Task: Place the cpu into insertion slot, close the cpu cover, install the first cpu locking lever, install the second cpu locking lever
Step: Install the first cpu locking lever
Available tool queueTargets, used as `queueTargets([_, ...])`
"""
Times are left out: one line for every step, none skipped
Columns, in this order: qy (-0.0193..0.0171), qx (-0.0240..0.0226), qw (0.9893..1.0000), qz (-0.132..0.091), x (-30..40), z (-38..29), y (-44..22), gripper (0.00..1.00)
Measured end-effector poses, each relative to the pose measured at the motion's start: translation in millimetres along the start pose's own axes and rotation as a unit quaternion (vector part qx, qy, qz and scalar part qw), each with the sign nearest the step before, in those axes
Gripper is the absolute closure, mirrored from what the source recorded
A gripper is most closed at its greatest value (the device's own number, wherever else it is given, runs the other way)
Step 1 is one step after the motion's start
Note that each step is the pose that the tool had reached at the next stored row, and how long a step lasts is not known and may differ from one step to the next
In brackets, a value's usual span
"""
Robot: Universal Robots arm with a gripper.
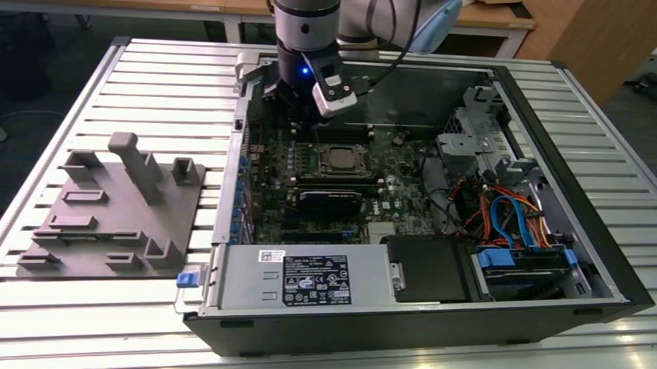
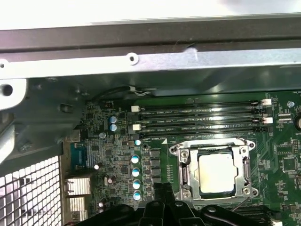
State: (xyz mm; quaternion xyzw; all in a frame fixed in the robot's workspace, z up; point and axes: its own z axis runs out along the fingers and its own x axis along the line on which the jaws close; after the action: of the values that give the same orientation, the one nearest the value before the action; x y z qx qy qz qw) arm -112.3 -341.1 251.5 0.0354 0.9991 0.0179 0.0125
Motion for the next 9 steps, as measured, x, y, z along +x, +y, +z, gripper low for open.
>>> queueTargets([0.0,-0.0001,1.0,0.0,0.6,0.0,0.0,0.9])
queueTargets([0.0001,-0.0005,1.0,0.0,1.1,-0.1,0.0,0.9])
queueTargets([0.0,-0.0008,1.0,0.0,1.2,0.0,0.5,0.9])
queueTargets([0.0,-0.0009,1.0,0.0,1.4,0.0,1.1,0.9])
queueTargets([0.0001,-0.0009,1.0,0.0,1.5,-0.1,2.1,0.9])
queueTargets([0.0,-0.0009,1.0,0.0,1.7,-0.2,3.3,0.9])
queueTargets([0.0001,-0.0009,1.0,0.0,1.8,-0.2,4.4,0.9])
queueTargets([0.0001,-0.0009,1.0,0.0,1.9,-0.3,5.7,0.9])
queueTargets([0.0001,-0.0009,1.0,0.0,2.1,-0.3,7.1,0.9])
